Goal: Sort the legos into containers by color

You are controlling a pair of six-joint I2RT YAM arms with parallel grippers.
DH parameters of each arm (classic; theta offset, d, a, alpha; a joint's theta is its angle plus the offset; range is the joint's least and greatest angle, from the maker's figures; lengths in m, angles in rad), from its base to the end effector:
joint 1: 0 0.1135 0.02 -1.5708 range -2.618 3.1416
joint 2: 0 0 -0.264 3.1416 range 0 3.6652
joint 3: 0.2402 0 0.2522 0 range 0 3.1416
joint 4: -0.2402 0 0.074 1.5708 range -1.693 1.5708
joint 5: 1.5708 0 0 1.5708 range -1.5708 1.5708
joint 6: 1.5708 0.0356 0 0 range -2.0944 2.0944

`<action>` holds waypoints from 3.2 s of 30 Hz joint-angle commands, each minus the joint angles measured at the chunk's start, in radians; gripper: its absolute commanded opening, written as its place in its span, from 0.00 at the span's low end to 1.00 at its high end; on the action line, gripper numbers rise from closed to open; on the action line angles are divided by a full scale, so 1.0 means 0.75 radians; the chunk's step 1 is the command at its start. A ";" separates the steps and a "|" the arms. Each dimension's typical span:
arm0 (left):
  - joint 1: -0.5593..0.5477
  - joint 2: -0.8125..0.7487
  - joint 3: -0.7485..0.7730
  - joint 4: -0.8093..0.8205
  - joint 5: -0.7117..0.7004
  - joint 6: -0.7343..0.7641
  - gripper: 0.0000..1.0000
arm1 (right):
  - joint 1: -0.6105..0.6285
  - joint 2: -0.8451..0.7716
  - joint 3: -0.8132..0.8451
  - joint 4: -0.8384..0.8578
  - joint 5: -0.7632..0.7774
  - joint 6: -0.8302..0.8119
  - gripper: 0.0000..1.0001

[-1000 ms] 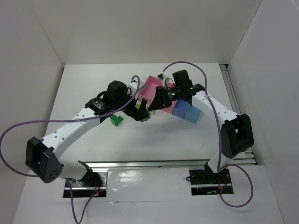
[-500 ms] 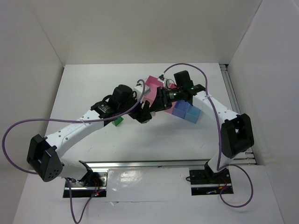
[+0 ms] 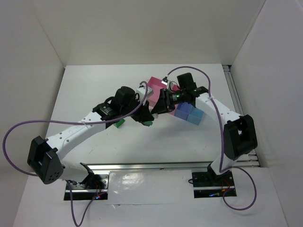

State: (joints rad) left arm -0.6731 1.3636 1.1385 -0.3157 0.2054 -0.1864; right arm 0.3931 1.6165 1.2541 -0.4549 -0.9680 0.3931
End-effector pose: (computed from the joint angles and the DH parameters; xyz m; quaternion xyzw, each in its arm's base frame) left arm 0.2388 -0.1997 0.3196 0.2576 0.8280 -0.2852 0.4082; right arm 0.3091 0.1599 0.2778 -0.1712 0.8231 0.5244 0.1351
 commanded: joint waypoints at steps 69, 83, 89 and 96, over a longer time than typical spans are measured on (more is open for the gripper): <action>0.325 0.450 0.388 -0.023 0.272 -0.390 0.00 | -0.091 -0.484 -0.291 0.151 1.321 0.184 0.69; 0.313 1.082 1.247 -0.278 0.078 -0.500 0.83 | -0.078 -0.677 -0.318 -0.058 1.411 0.157 0.81; 0.313 0.751 0.915 -0.326 -0.204 -0.328 0.82 | -0.066 -0.689 -0.365 -0.058 1.368 0.145 0.81; 0.327 0.273 0.381 -0.411 -0.537 -0.377 0.86 | -0.039 -0.613 -0.365 -0.046 1.313 0.130 0.81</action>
State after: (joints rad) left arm -0.4343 1.6886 1.5154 -0.5758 -0.0467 -0.4694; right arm 0.3477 1.1393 0.9867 -0.4927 0.0376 0.5041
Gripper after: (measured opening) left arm 0.829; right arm 0.806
